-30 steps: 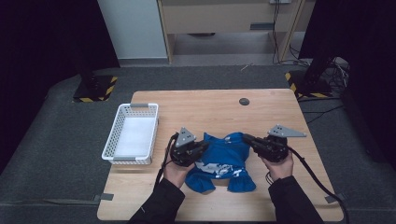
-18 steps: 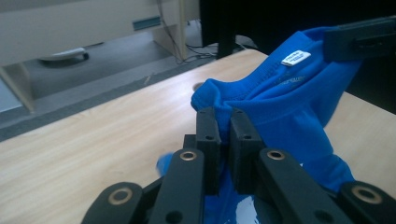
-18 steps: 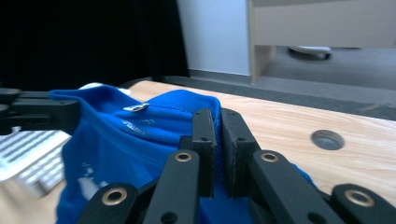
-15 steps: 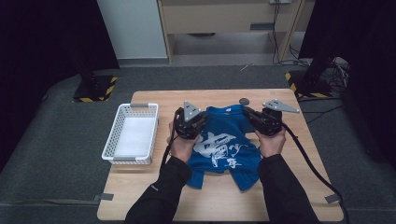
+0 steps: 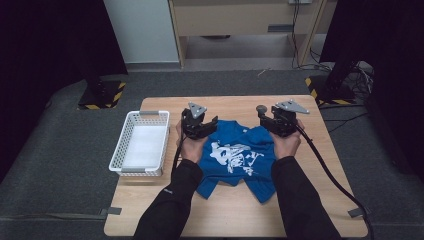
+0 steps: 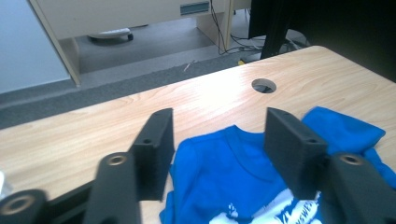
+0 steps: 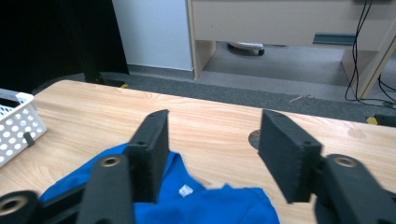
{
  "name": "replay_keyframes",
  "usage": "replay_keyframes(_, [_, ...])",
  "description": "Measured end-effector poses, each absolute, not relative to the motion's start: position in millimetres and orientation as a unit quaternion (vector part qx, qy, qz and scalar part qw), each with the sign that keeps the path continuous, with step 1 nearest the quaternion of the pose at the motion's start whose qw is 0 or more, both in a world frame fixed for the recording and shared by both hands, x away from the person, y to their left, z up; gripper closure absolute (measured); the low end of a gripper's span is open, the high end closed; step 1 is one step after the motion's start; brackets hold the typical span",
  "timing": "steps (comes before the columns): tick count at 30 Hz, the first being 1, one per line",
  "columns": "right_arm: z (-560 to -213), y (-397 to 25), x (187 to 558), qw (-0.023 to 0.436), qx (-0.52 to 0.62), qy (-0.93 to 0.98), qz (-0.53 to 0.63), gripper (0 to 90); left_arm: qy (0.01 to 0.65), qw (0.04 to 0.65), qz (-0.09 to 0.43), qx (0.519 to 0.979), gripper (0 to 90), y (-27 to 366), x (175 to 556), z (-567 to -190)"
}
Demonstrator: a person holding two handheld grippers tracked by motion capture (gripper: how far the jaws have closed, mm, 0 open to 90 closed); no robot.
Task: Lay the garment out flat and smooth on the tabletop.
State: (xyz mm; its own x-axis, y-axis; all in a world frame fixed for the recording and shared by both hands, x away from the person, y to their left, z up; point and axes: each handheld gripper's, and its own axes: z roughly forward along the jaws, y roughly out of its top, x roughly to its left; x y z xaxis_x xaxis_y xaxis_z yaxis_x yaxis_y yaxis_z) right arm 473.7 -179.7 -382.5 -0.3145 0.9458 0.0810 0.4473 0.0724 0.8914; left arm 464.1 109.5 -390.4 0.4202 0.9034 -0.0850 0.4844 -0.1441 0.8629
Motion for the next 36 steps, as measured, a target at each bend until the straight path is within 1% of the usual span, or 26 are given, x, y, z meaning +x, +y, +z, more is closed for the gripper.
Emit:
replay_keyframes(4, [-381, -187, 463, 0.274, 0.513, 0.677, 0.45, 33.5, 0.478, 0.448, 0.23, 0.719, 32.3, 120, 453, -386])
replay_keyframes(6, [-380, -191, 458, 0.273, 0.509, 0.681, 0.45, 30.7, 0.474, 0.451, 0.226, 0.722, 31.6, 124, 447, -385])
replay_keyframes(11, [-381, -195, 446, 0.257, 0.506, 0.687, 0.453, 25.4, 0.47, 0.449, 0.214, 0.73, 25.4, 130, 433, -385])
replay_keyframes(16, [-382, -197, 429, 0.256, 0.495, 0.696, 0.453, 20.5, 0.459, 0.443, 0.219, 0.739, 20.8, 135, 416, -389])
replay_keyframes(20, [-384, -199, 420, 0.255, 0.496, 0.7, 0.446, 14.3, 0.456, 0.446, 0.219, 0.738, 18.4, 139, 406, -390])
replay_keyframes(29, [-393, -203, 402, 0.241, 0.486, 0.713, 0.444, 10.3, 0.447, 0.446, 0.216, 0.745, 12.8, 140, 388, -396])
replay_keyframes(31, [-398, -203, 397, 0.231, 0.484, 0.718, 0.443, 8.5, 0.444, 0.442, 0.215, 0.749, 10.9, 139, 385, -398])
replay_keyframes(33, [-401, -202, 393, 0.229, 0.482, 0.726, 0.434, 6.4, 0.441, 0.438, 0.21, 0.755, 9.8, 139, 379, -404])
replay_keyframes(36, [-405, -202, 388, 0.226, 0.48, 0.727, 0.436, 5.9, 0.44, 0.442, 0.199, 0.756, 9.3, 140, 373, -410])
